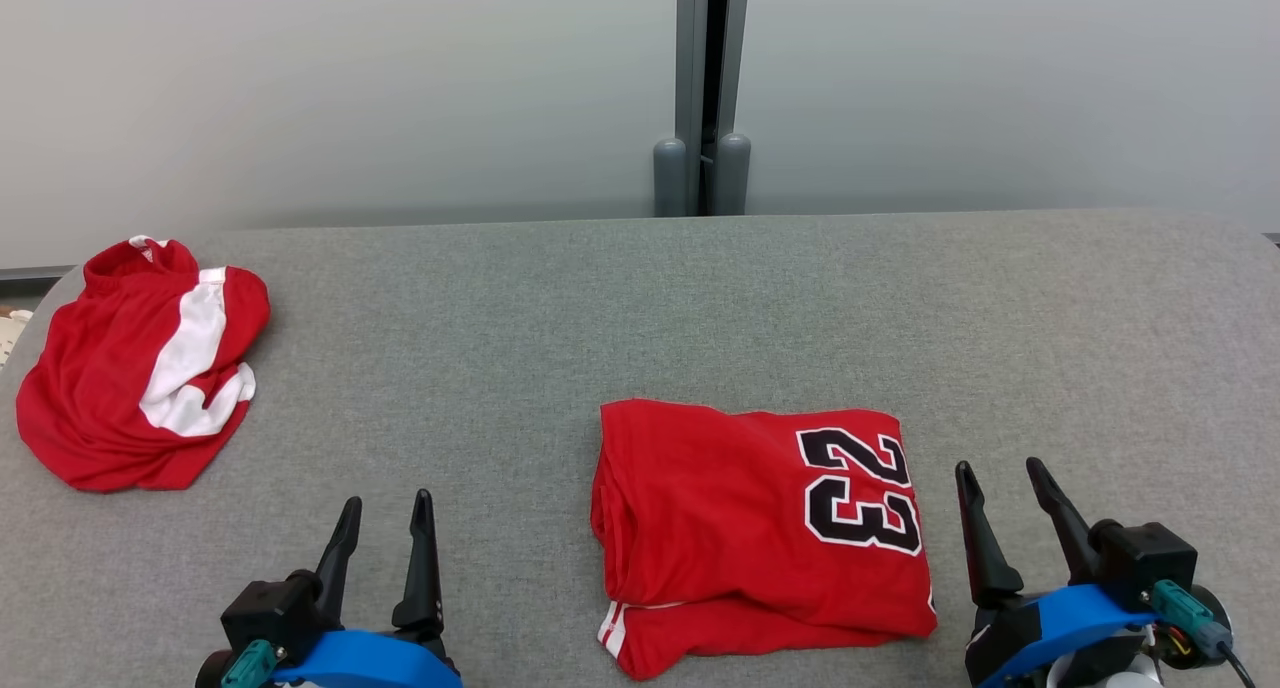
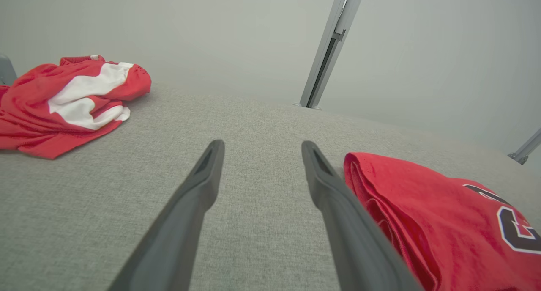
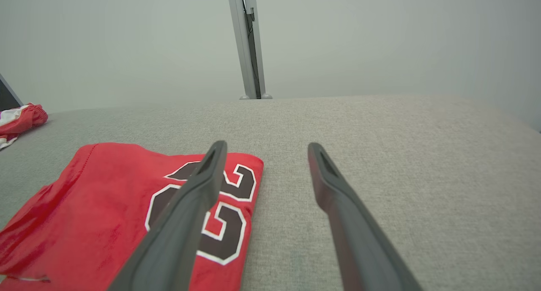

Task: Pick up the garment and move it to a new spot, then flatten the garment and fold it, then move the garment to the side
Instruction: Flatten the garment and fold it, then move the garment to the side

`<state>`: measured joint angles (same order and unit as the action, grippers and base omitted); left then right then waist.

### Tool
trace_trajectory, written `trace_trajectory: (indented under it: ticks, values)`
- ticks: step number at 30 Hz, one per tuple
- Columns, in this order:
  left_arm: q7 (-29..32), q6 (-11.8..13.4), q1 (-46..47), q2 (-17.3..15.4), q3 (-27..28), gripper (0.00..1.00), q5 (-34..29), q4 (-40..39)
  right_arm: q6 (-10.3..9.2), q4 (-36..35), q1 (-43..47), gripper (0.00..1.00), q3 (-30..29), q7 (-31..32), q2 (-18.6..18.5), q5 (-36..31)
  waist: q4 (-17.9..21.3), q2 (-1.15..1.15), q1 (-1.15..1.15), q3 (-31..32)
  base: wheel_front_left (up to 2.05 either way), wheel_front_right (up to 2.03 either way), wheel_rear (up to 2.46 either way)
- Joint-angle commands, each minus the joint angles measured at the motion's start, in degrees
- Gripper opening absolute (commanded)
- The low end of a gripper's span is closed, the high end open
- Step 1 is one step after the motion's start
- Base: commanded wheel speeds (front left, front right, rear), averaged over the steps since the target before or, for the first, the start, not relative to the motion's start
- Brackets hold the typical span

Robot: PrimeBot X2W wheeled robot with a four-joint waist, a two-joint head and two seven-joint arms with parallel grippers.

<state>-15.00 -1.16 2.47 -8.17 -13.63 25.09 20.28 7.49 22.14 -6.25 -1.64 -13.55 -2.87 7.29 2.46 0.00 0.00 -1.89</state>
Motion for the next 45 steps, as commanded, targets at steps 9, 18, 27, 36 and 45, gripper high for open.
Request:
trace_trajectory:
  ticks: [9, 18, 27, 36, 45]
  values:
    - [-0.3, -1.1, -0.1, 0.9, 1.3, 1.00, -1.8, 0.9, 0.00, 1.5, 0.1, 1.00, 0.7, -0.2, 0.0, -0.3, -0.1, 0.00, 0.00, 0.0, 0.00, 0.00, 0.00]
    - [-0.3, -1.5, 0.6, 1.6, 2.4, 1.00, -3.2, 1.1, 0.00, 1.5, -2.4, 1.00, 0.9, 2.5, 0.0, -2.9, -0.4, 0.00, 0.00, -0.8, 0.00, 0.00, 0.00]
    - [-0.3, -1.9, 2.0, 2.1, 3.1, 1.00, -4.1, 1.1, 0.00, 0.2, -6.0, 1.00, -0.6, 16.2, -0.1, -3.9, -2.6, 0.00, 0.00, -2.4, 0.00, 0.00, 0.00]
    - [-0.3, -2.4, 2.9, 2.7, 5.0, 1.00, -5.0, 1.1, 0.00, 2.5, -7.9, 1.00, -1.9, 31.4, -1.0, -1.1, -5.7, 0.00, 0.00, -5.3, 0.00, 0.00, 0.00]
    - [-0.3, -3.0, 4.0, 3.4, 5.8, 1.00, -6.2, 1.0, 0.00, 3.9, -10.0, 0.12, 1.0, 36.0, -2.4, 3.5, -5.8, 0.00, 0.00, -7.3, 0.00, 0.00, 0.00]
